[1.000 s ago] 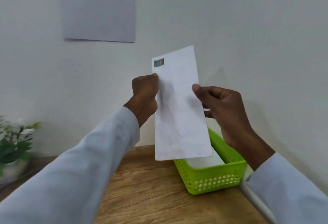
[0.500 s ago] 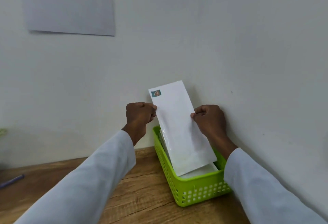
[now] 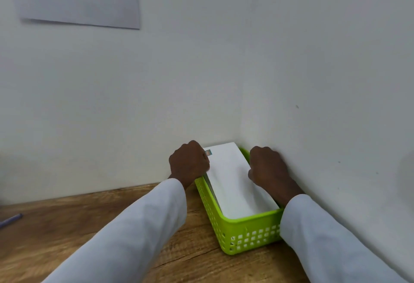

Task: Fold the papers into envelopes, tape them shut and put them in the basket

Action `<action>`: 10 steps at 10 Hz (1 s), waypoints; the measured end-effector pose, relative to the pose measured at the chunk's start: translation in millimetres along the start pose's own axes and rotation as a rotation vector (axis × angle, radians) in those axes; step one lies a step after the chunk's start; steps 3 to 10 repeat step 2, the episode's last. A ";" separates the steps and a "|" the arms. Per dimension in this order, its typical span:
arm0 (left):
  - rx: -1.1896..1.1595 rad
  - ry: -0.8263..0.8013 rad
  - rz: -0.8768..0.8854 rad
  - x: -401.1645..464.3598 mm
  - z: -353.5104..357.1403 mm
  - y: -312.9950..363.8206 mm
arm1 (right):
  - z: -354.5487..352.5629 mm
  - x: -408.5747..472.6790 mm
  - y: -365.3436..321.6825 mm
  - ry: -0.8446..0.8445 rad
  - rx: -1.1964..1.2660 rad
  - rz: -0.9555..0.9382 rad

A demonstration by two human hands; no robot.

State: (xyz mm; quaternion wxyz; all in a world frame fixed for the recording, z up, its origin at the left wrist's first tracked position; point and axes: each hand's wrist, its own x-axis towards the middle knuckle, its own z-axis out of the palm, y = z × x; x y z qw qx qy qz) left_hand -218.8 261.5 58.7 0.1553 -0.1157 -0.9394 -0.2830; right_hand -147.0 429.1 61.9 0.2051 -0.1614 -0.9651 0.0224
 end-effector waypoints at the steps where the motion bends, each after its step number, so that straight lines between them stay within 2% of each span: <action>1: 0.092 -0.017 0.029 1.2 3.9 2.3 | 0.6 -1.1 -0.3 -0.032 -0.036 -0.003; 2: 0.182 0.029 0.107 -1.3 4.1 5.6 | 0.8 -2.4 -2.0 -0.019 -0.041 -0.023; 10: 0.182 0.029 0.107 -1.3 4.1 5.6 | 0.8 -2.4 -2.0 -0.019 -0.041 -0.023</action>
